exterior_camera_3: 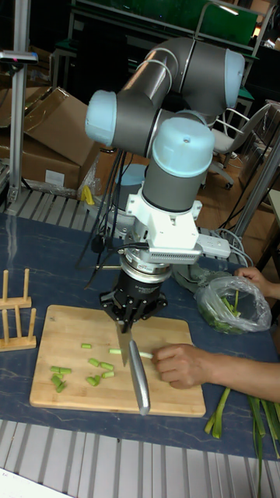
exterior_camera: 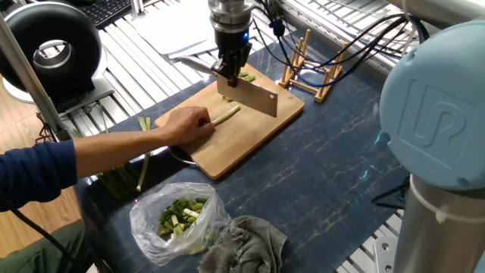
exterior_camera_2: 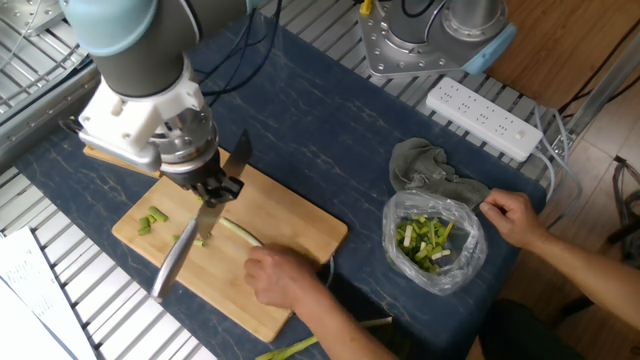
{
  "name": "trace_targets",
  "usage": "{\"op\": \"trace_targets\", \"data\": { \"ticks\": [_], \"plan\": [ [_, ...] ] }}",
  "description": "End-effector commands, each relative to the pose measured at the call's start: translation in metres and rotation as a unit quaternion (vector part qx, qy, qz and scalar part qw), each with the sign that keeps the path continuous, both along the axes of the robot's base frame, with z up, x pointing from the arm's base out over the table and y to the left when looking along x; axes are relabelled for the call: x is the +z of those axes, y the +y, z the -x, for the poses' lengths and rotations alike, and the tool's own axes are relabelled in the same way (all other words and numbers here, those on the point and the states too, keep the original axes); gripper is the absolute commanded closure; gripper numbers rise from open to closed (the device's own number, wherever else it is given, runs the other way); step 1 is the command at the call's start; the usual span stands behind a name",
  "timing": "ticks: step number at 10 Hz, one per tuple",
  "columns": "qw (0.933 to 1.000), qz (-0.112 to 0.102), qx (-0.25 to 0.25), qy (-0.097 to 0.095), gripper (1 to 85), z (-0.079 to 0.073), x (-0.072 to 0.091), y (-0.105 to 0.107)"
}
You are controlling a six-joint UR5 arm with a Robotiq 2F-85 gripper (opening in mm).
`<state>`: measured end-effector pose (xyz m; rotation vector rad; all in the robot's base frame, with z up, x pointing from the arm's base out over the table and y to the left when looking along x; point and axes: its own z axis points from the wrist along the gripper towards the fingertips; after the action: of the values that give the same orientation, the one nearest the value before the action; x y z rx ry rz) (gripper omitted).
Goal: Chop the scallions
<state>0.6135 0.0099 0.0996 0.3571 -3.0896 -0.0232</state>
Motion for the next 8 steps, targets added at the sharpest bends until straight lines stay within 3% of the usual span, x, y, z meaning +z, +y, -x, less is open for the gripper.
{"op": "trace_targets", "data": {
  "ticks": [1, 8],
  "plan": [
    [0.9998, -0.005, -0.010, -0.019, 84.0, -0.011, -0.006, 0.008],
    [0.9995, -0.009, -0.015, -0.026, 84.0, -0.003, -0.026, 0.011]
  ]
}}
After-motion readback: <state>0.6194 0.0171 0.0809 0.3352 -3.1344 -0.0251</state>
